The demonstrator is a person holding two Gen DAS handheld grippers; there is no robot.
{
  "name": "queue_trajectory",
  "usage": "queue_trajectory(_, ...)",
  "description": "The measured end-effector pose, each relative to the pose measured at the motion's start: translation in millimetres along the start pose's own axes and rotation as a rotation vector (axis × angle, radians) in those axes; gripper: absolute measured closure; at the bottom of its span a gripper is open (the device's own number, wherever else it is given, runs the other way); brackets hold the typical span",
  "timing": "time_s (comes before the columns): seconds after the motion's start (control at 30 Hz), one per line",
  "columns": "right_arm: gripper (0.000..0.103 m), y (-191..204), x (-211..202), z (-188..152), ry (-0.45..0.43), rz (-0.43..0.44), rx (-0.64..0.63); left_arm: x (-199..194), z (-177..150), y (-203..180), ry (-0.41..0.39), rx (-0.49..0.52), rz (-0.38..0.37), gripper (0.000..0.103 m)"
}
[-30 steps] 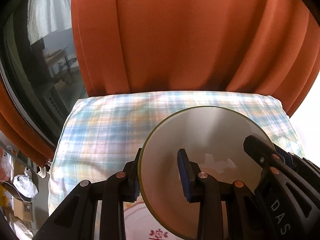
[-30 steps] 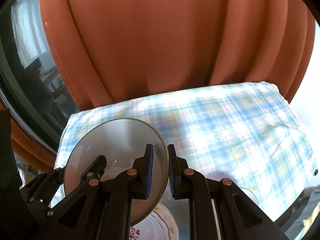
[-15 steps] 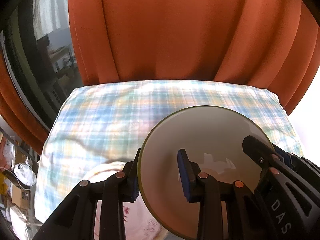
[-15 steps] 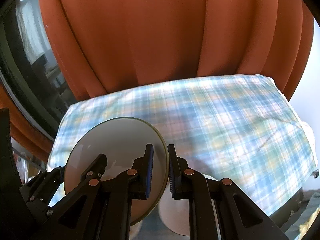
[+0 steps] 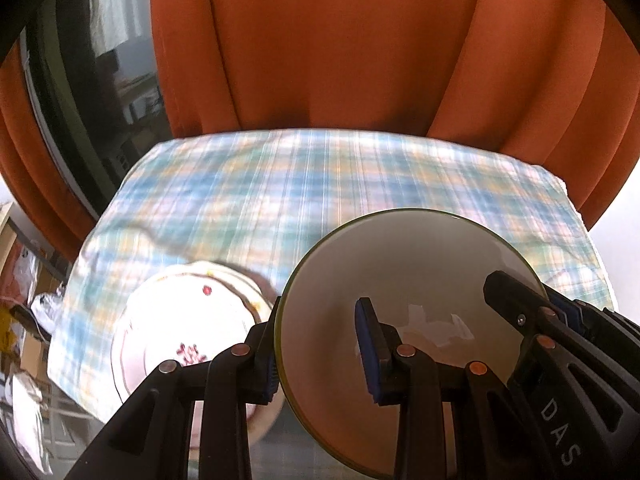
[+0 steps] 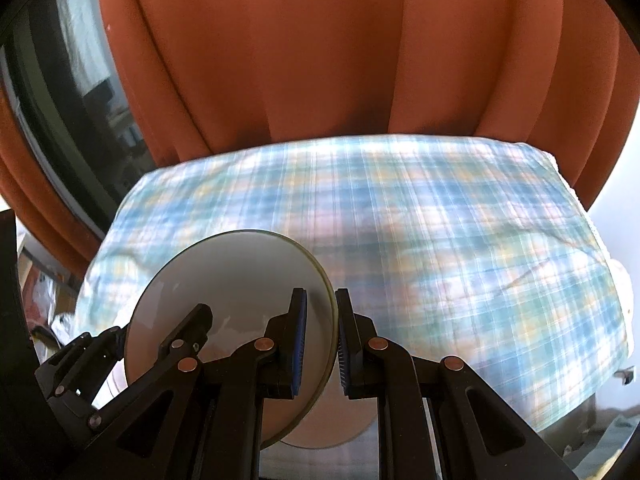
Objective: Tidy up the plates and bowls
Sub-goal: 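Lower the held bowl into the other bowls and open both tools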
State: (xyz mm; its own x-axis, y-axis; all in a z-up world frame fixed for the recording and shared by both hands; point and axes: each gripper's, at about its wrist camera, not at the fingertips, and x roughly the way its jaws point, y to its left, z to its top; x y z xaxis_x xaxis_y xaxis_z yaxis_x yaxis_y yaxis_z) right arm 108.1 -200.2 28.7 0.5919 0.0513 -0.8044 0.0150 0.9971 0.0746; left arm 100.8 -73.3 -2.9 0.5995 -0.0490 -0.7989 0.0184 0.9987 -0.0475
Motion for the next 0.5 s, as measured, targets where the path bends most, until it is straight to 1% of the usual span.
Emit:
queue_trajectory(0.13,0.086,-8.0,6.5,-9.5,0.029,0.019,-0.024,4.8,-11.3,-6.3,0.02,-0.021,0.012,0.072)
queue_trajectory(0.5,0.086,-20.3,27.0,-24.4,0.094,0.037,-0.061,24.5,-31.3,-14.0,0.079,-0.058,0.039,0.072)
